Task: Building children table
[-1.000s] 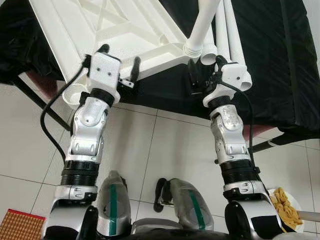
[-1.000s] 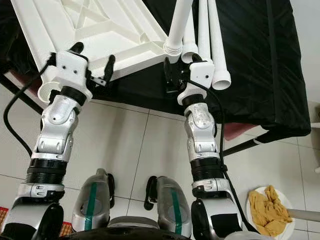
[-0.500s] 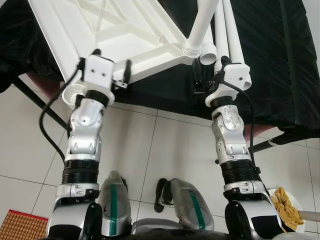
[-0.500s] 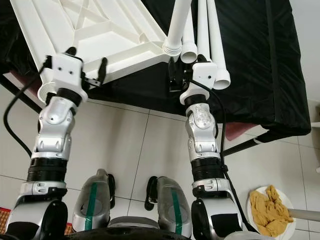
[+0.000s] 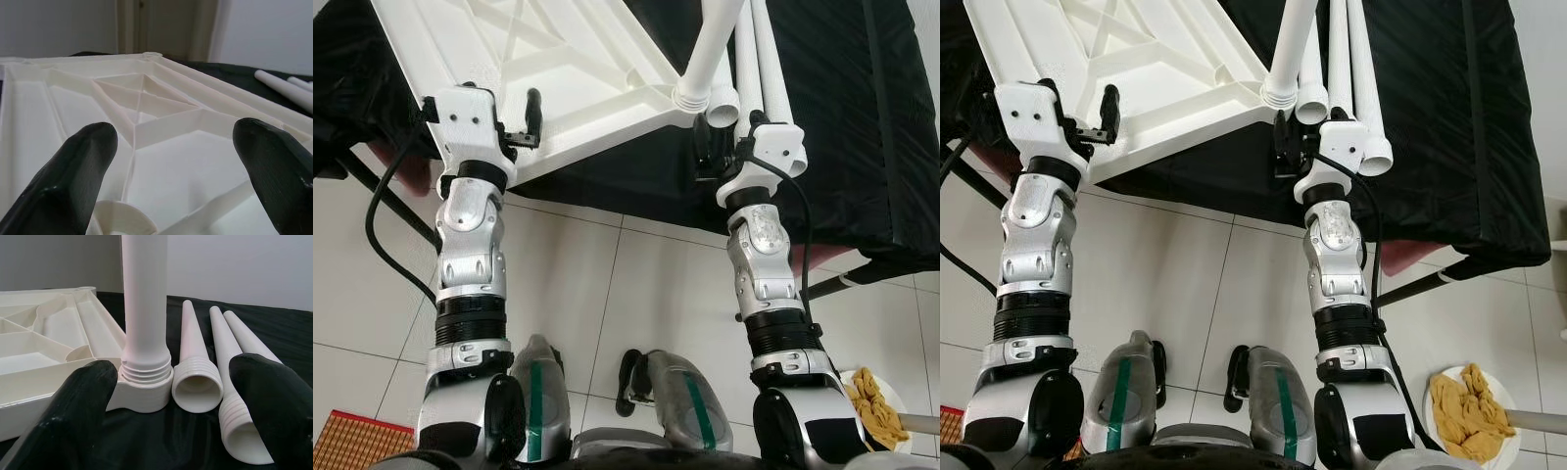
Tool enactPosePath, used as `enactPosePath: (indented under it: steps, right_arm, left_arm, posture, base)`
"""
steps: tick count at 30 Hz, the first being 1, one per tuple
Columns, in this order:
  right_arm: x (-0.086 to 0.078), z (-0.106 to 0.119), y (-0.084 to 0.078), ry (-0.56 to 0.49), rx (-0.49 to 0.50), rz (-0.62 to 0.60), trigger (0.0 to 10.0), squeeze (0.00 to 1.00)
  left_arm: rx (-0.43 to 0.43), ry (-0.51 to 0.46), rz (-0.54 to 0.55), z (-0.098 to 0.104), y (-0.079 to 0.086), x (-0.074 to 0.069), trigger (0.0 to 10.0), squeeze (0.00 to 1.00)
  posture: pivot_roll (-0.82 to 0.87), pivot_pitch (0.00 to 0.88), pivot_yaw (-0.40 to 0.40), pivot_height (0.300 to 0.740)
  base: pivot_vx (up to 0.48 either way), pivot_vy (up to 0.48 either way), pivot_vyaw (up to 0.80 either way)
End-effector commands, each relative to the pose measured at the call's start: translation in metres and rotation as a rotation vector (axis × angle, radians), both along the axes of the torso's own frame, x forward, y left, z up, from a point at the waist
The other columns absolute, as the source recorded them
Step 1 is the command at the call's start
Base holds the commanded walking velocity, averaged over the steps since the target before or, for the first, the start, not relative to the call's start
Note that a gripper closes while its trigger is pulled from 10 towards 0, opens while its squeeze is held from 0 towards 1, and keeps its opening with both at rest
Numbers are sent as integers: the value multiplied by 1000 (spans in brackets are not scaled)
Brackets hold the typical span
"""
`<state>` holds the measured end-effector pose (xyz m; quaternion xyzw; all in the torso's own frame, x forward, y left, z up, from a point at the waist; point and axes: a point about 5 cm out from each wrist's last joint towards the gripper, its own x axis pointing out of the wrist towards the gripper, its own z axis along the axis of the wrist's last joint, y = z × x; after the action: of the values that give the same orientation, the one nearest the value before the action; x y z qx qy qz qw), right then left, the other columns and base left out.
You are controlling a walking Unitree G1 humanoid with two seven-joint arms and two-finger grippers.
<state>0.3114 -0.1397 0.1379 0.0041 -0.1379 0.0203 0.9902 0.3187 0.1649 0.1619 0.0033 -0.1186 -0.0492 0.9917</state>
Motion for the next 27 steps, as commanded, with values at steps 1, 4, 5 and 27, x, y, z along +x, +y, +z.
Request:
enactPosePath:
  steps: [1,4,5,27]
  right_arm:
    - [1,-2,-1,3,0,-7,10000,0]
    - [1,-2,0,2,3,-10,10000,0]
    - [2,-2,0,1,4,-11,10000,0]
    - [1,0,4,-23,17,20,10000,0]
  left_arm:
    - [-98,2,306,1,16,0,10000,0]
    - [-109,-12,334,6,20,2,10000,0]
    - [-119,-18,350,7,23,3,10000,0]
    - [23,-180,95,25,-5,-6,10000,0]
  posture:
    - [90,38,-51,740]
    - [90,34,-51,740]
    - [90,34,-51,740]
    - [92,39,-60,740]
  base:
    - [0,0,0]
    - [0,0,0]
    - [0,0,0]
    - [0,0,0]
